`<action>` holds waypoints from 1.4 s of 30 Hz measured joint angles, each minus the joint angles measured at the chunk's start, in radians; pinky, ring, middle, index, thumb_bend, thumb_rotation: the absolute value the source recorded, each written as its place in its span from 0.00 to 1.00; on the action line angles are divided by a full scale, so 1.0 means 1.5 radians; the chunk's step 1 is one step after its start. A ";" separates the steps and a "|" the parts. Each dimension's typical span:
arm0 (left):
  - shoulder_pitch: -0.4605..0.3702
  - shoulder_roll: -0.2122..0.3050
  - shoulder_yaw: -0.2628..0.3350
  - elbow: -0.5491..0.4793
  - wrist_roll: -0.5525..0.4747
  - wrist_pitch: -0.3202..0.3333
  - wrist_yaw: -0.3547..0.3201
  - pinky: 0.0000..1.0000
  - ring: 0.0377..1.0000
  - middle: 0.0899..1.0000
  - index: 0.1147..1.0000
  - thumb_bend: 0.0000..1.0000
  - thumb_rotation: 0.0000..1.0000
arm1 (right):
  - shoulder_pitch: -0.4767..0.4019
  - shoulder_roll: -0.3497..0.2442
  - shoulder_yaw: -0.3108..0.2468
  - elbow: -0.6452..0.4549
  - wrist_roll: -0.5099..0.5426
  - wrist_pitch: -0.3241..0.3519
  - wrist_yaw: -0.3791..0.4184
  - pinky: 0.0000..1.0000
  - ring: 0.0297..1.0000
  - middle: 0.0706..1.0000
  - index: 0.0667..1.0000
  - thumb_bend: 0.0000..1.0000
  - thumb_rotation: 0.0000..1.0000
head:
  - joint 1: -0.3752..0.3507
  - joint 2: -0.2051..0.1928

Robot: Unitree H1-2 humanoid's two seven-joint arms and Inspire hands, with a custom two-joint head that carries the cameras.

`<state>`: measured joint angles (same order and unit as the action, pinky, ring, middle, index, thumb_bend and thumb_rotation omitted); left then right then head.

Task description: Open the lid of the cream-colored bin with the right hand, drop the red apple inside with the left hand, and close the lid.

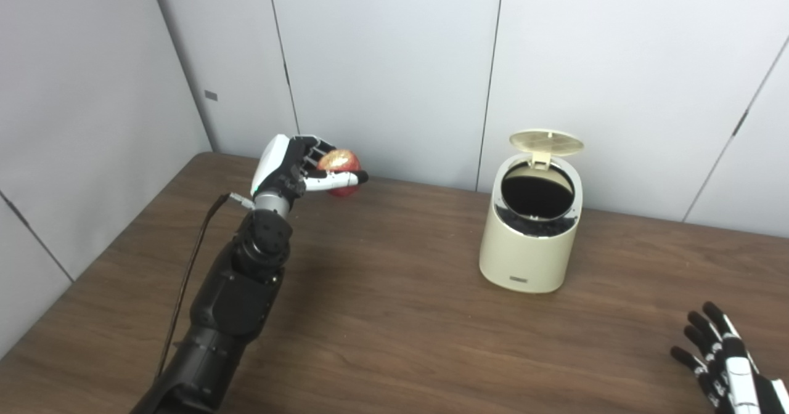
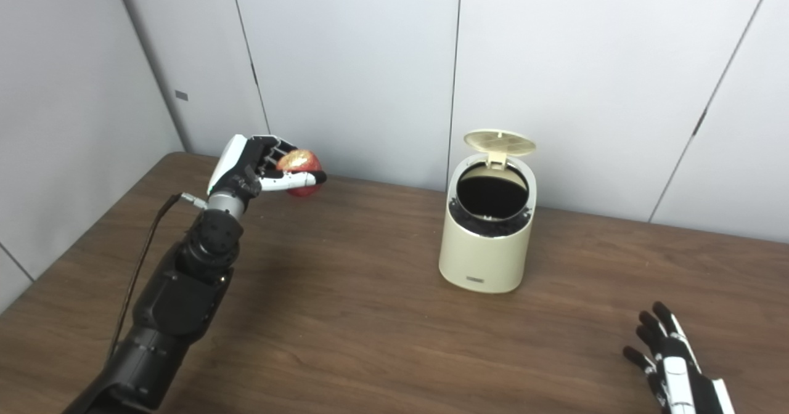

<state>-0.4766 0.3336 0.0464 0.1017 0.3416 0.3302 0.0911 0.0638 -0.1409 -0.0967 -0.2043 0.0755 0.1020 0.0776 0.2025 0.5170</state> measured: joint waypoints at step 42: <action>-0.007 -0.222 -0.114 -0.104 0.084 -0.211 0.066 0.31 0.43 0.52 0.43 0.47 0.00 | -0.004 0.094 0.052 0.031 -0.059 -0.059 -0.063 0.84 0.93 0.93 0.95 0.43 0.98 | -0.183 -0.038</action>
<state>-0.4864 0.0011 -0.1239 -0.0543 0.4673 0.0140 0.1895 0.0581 0.0003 -0.0193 -0.1571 -0.0137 0.0132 -0.0176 -0.0721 0.4602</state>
